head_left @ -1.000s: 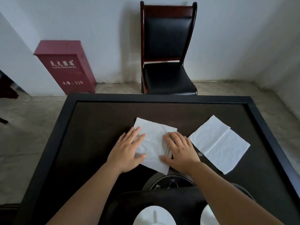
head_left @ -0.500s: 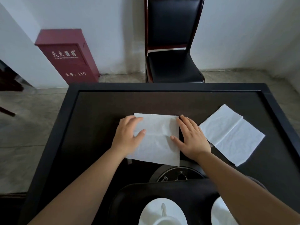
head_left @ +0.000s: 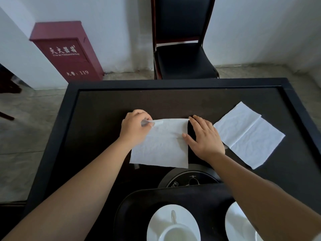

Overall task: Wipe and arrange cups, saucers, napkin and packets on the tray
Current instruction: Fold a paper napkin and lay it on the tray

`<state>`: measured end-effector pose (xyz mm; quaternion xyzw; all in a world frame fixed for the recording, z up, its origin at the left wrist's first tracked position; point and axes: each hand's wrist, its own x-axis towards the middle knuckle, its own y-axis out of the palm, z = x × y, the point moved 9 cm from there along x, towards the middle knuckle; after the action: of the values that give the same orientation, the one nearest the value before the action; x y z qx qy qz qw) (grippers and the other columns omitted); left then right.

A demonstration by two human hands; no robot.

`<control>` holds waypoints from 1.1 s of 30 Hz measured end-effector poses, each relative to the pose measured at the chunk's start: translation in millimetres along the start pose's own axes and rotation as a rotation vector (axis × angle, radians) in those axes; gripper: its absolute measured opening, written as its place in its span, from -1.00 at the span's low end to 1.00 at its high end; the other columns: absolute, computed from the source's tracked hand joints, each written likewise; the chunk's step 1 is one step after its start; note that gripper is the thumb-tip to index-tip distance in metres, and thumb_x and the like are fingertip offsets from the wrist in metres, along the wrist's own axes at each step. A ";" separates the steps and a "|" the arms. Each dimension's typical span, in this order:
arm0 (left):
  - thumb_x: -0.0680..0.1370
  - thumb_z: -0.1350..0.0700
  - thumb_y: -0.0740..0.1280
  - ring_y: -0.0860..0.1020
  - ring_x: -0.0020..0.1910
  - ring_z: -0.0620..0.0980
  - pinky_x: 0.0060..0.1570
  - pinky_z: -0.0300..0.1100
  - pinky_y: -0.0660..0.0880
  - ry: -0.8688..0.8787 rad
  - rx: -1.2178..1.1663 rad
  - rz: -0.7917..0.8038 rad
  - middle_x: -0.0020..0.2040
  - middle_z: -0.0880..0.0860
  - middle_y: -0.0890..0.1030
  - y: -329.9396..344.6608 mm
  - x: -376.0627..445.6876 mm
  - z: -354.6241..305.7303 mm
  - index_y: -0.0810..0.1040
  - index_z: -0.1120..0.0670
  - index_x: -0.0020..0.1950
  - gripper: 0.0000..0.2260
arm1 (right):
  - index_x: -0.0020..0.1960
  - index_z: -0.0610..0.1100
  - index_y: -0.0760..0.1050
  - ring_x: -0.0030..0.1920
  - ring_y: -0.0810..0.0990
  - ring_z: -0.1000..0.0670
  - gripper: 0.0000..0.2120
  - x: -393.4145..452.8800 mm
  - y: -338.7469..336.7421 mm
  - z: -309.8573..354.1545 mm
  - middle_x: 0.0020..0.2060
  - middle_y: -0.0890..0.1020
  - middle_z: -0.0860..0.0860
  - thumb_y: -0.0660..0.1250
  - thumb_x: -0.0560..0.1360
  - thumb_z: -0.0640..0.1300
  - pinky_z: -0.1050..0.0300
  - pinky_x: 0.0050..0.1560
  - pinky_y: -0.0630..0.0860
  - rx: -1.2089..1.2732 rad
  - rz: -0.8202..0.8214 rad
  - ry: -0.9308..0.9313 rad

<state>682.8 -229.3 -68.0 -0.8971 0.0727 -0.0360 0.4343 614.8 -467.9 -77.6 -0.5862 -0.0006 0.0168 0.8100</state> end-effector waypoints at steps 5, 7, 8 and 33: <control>0.50 0.17 0.36 0.54 0.02 -0.19 0.00 -0.13 0.50 -0.068 -0.309 0.180 -0.03 -0.21 0.61 -2.6 -14.3 2.4 0.56 -0.16 -0.16 -0.80 | 0.54 -0.01 0.17 0.49 0.16 -0.06 -0.36 -2.2 -2.0 1.6 0.52 0.28 0.02 0.05 0.56 0.28 -0.07 0.46 0.17 0.029 0.016 -0.012; 0.48 0.24 0.36 0.56 -0.02 -0.23 -0.01 -0.18 0.50 -0.058 -0.323 0.214 -0.08 -0.21 0.62 -4.9 -24.7 1.4 0.57 -0.20 -0.19 -0.71 | 0.51 0.02 0.24 0.46 0.21 -0.08 -0.43 -3.4 -5.8 6.6 0.48 0.33 0.01 0.08 0.56 0.20 -0.11 0.42 0.22 0.046 0.014 -0.065; 0.47 0.26 0.36 0.57 -0.02 -0.23 0.02 -0.18 0.50 -0.049 -0.326 0.229 -0.09 -0.22 0.63 -5.4 -30.1 0.3 0.57 -0.22 -0.20 -0.68 | 0.47 0.02 0.31 0.43 0.26 -0.08 -0.48 -4.8 -9.2 9.3 0.45 0.39 0.01 0.08 0.55 0.15 -0.11 0.39 0.25 0.081 0.004 -0.100; 0.47 0.10 0.42 0.42 0.09 0.02 0.03 -0.03 0.26 0.066 0.133 0.144 0.00 -0.16 0.50 -5.6 -64.5 -2.7 0.50 -0.08 -0.12 -0.88 | 0.03 -0.04 0.61 0.23 0.47 -0.13 -0.75 -20.2 -8.9 35.6 0.20 0.58 -0.02 0.35 0.49 0.11 -0.10 0.16 0.39 0.056 -0.060 -0.428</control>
<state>619.4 -217.5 -62.0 -0.8572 0.1487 -0.0388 0.4916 594.1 -437.5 -57.7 -0.5464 -0.1895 0.1169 0.8074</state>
